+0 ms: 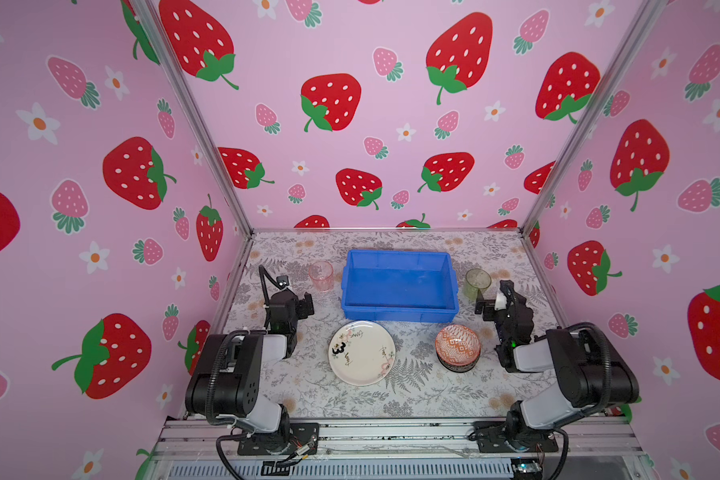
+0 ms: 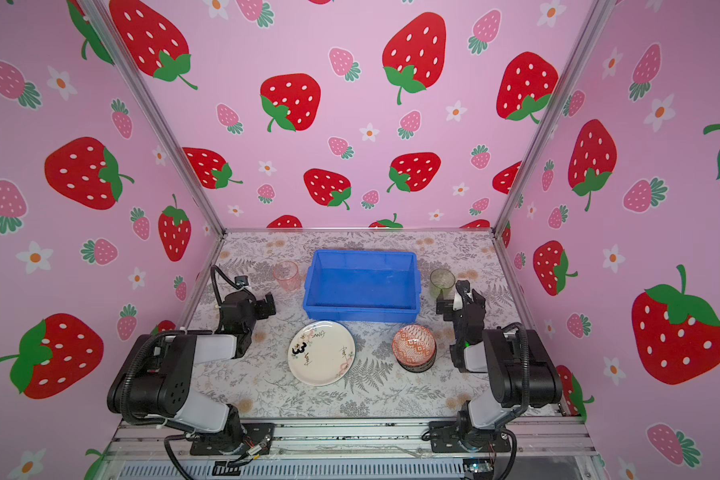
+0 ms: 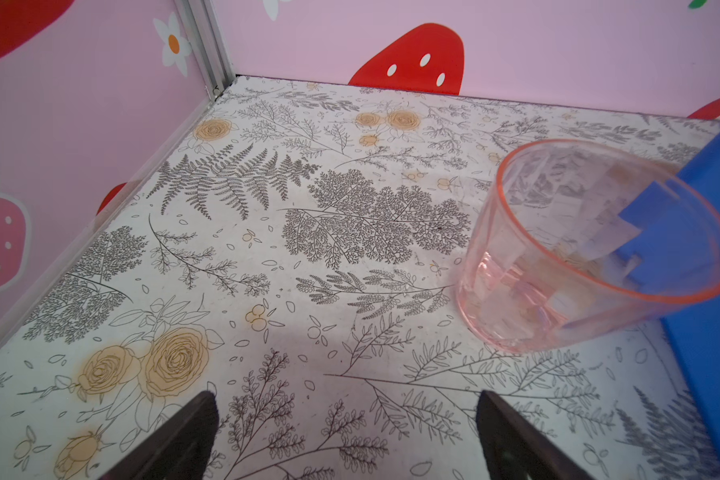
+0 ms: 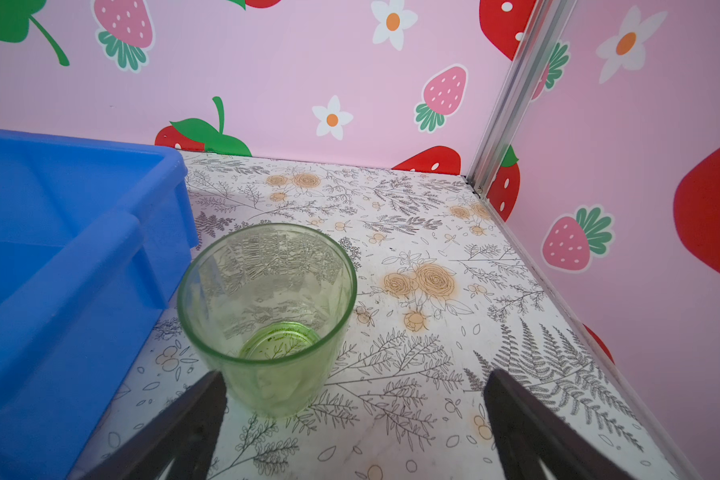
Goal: Place the mixed dishes into the plastic bin
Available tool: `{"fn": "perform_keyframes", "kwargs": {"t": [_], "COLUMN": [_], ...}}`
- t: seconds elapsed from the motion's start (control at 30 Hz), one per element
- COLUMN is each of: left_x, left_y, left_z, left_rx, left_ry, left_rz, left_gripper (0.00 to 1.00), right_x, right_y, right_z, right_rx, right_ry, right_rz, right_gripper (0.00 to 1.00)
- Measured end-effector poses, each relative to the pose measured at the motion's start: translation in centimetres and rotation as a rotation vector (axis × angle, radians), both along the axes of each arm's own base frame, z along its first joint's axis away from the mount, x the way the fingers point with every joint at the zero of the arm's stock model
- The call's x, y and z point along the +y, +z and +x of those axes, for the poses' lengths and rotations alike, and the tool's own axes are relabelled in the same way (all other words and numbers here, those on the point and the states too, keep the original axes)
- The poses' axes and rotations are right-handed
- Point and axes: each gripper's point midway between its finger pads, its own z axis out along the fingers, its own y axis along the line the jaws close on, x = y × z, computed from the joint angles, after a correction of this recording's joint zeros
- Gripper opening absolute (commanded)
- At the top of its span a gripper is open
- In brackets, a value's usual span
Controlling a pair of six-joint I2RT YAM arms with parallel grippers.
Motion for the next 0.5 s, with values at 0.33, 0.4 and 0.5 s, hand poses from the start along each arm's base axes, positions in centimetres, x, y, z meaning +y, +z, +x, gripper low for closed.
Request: {"fn": "perform_keyframes", "kwargs": {"t": [0.33, 0.4, 0.5], "left_x": [0.3, 0.4, 0.8], "left_y": [11.4, 14.2, 17.9], "left_z": [-1.4, -2.4, -4.3], "left_rx": [-0.15, -0.188, -0.239], "left_ry": [0.047, 0.063, 0.094], "left_rz": [-0.039, -0.061, -0.097], "left_gripper": [0.99, 0.99, 0.99], "right_x": [0.0, 0.0, -0.3], "right_y": [0.0, 0.0, 1.1], "right_z": [0.0, 0.0, 0.3], "right_rx": [0.002, 0.011, 0.017], "right_ry": [-0.001, -0.002, -0.023], "right_rz": [0.002, 0.002, 0.016], "right_gripper": [0.99, 0.99, 0.99]}}
